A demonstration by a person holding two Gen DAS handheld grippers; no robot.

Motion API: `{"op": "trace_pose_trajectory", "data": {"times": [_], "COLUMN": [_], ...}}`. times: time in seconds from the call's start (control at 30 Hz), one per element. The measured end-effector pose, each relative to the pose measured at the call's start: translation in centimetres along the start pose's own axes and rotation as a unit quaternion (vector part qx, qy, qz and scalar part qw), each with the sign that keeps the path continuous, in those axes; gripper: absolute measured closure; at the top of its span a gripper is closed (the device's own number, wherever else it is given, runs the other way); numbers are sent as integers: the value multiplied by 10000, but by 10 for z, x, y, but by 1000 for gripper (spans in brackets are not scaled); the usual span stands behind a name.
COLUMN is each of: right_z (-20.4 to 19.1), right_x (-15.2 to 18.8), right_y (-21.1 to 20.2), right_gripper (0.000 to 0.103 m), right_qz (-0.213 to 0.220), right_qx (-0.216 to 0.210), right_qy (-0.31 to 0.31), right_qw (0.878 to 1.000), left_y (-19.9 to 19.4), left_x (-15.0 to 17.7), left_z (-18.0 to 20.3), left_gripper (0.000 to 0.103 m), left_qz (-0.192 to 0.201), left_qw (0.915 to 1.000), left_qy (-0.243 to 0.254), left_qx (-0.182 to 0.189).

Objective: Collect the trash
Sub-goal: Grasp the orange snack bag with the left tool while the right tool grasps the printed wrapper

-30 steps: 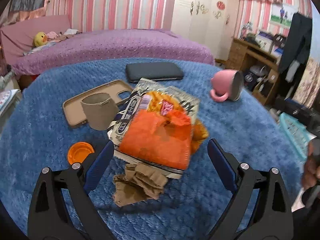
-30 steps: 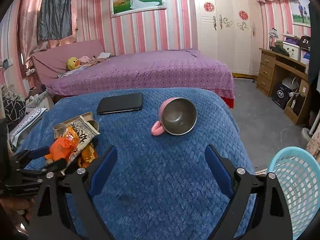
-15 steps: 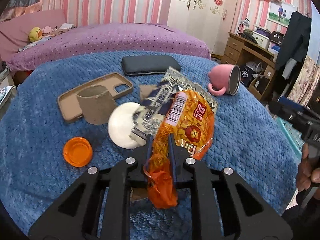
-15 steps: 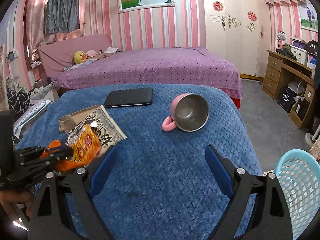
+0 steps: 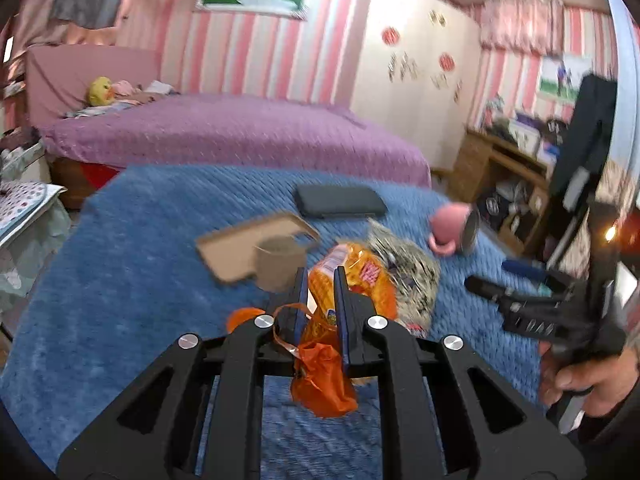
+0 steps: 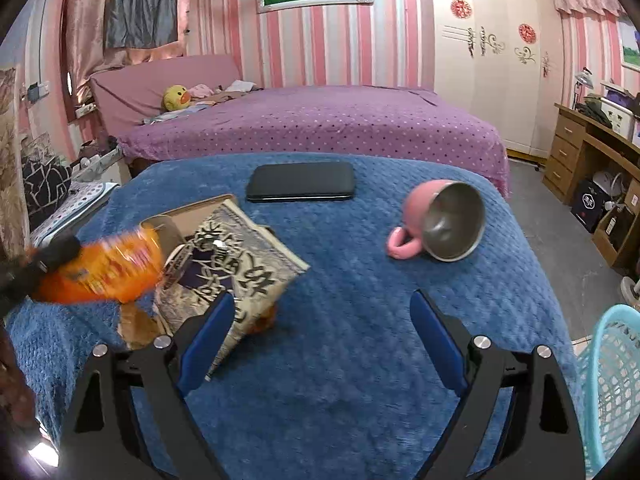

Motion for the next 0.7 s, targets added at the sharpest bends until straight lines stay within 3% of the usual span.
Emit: {"op": "trace_pose_trajectory", "data": {"times": [0.23,0.43,0.47,0.5,0.6,0.7], "right_z": [-16,-30,-31,-32,-35,-35], "right_x": [-3,-3,-2,-2,-5,-8], "right_y": [27,62,64,65,55,40], "right_gripper": [16,16,23,41,74,83], "right_qz": [-195,-498,-535,-558,-377,-207], "right_qx": [-180,-239,-266,-311,-302,-438], "right_qy": [227,305,317,312,177,139], "right_qw": [9994,9980,9977,9975,9987,9987], "left_y": [-13,-12,-12,-12,-12,-13], "left_x": [-2,0,2,2,3,4], "left_z": [-39,-49,-50,-50,-49,-50], "left_gripper": [91,91,91,91,91,91], "left_qz": [91,44,27,12,-1,-5], "left_qw": [9985,9979,9980,9981,9982,9980], "left_qy": [-325,-325,-318,-310,-286,-319], "left_qx": [-441,-556,-544,-538,-532,-547]}}
Point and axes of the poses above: each gripper's, at about its wrist camera, not at the fingertips, and y roughly the way its jaws point, z to its right, x to its underside, the point moved 6 cm from there along y, roughly the way its jaws point, and after that the axes turned 4 degrees about y, right-handed, at the moved point
